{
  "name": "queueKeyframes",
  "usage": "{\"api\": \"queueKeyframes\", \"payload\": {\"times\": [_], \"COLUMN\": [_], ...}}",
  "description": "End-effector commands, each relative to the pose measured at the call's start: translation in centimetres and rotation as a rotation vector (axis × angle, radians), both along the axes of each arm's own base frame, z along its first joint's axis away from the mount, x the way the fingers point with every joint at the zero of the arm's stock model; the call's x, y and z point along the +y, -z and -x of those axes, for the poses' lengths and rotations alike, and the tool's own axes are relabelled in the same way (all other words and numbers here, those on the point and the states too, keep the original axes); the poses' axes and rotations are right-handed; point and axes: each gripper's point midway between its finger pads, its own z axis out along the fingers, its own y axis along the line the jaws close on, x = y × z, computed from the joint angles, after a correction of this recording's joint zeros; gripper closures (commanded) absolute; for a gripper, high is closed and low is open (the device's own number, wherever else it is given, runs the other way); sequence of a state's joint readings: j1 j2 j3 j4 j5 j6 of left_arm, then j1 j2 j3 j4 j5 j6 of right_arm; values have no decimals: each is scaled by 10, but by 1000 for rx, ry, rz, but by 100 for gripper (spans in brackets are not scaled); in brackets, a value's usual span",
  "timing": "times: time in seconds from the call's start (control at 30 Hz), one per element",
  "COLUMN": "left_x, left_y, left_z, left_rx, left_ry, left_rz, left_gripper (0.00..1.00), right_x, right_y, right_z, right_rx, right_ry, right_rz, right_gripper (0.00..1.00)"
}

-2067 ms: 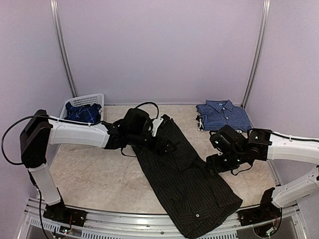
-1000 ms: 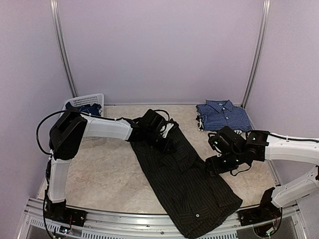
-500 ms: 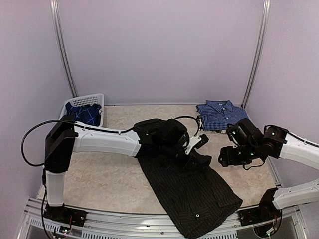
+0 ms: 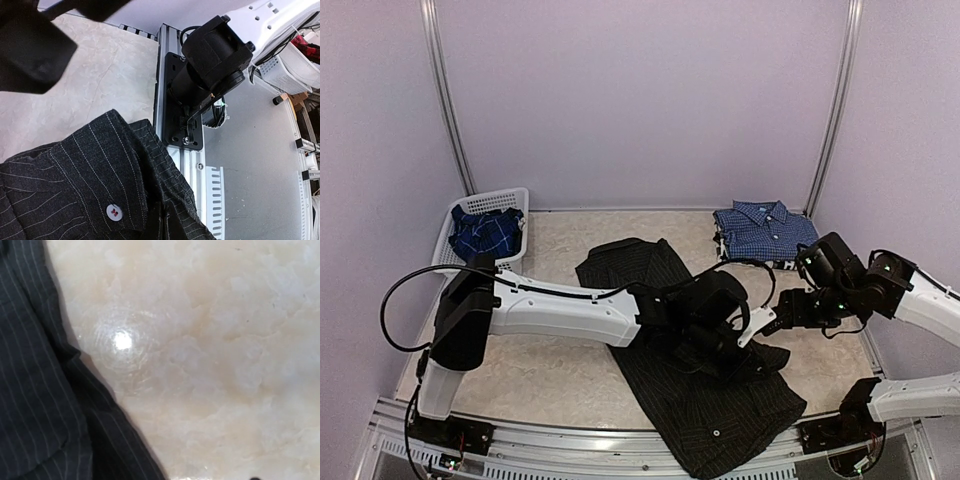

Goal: Fold and stack the long sleeve shirts
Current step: Adjust the square-folded shirt at the center of the board.

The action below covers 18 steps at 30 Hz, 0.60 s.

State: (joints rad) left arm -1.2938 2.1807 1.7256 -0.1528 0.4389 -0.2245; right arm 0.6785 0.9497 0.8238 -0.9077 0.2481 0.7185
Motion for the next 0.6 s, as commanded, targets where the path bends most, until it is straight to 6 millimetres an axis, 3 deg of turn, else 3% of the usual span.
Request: {"api": "queueKeyframes", "payload": {"times": [0.0,0.03,0.17,0.3,0.4,0.43,0.57], "left_x": [-11,-11,2,19,36,43,87], "left_y": [12,17,40,42,34,23,18], "left_z": [17,20,16,11,0,-9,-72], "left_rx": [-16,-14,-35,-63,-76,-77,-13], "left_ry": [63,73,54,38,-1,-32,-254], "left_rz": [-29,-44,-108,-127,-116,-90,-84], "left_gripper": [100,97,52,26,16,14,10], "right_x": [-8,-8,-6,0,19,28,56], "right_y": [4,3,6,10,19,22,25], "right_z": [2,2,3,2,0,-1,-10], "right_rx": [11,10,13,20,37,40,24], "right_ry": [12,15,5,-18,-93,-129,-214], "right_rz": [24,20,7,-8,-56,-81,-160], "right_gripper": [28,28,27,28,29,30,31]}}
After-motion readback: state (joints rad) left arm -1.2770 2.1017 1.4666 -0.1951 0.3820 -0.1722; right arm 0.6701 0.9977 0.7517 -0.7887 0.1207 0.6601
